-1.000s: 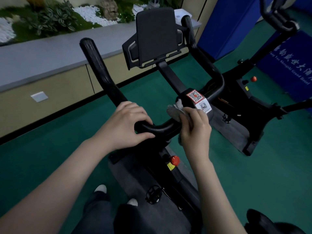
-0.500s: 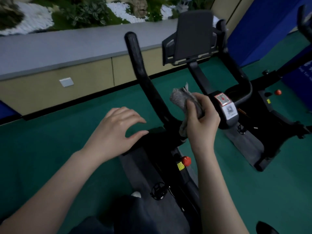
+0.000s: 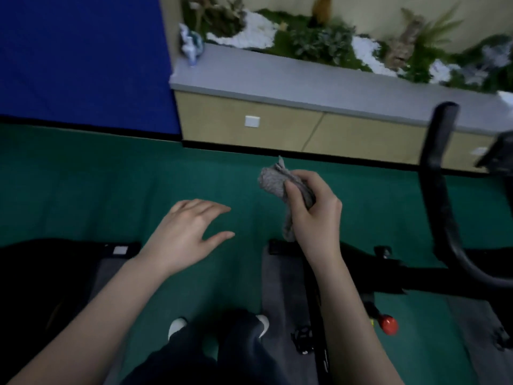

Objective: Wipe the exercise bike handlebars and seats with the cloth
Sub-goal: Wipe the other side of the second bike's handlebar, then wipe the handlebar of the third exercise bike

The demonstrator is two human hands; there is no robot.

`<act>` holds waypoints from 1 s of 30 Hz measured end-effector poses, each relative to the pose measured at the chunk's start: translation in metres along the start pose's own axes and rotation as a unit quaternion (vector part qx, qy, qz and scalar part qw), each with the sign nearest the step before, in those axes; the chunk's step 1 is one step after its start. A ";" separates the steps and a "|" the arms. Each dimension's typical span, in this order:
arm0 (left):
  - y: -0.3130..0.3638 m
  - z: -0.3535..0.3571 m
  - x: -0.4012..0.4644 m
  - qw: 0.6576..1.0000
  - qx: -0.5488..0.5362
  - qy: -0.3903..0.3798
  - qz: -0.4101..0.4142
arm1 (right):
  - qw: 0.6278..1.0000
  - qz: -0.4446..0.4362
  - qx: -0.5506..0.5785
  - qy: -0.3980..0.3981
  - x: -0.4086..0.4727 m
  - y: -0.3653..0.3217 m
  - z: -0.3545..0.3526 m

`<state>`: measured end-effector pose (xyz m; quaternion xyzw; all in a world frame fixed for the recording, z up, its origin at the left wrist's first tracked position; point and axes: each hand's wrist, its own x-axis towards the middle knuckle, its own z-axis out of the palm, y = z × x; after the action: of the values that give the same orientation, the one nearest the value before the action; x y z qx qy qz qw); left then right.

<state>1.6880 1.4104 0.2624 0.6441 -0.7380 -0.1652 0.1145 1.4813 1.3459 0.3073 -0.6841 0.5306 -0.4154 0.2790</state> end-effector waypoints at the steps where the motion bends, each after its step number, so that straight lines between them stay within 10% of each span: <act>1: -0.012 -0.003 -0.012 1.000 0.002 0.005 -0.018 | 1.000 -0.007 0.004 -0.016 -0.002 -0.009 0.015; 16: -0.136 -0.030 -0.197 0.949 0.037 0.102 -0.296 | 0.952 -0.123 0.071 -0.271 -0.050 -0.128 0.210; 30: -0.087 -0.001 -0.285 0.784 0.040 0.190 -0.590 | 0.817 -0.222 0.122 -0.518 -0.073 -0.169 0.296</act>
<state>1.8091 1.6816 0.2414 0.9762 -0.1831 -0.0450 0.1072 1.8140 1.4459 0.2785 -0.8577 0.0866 -0.1113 0.4944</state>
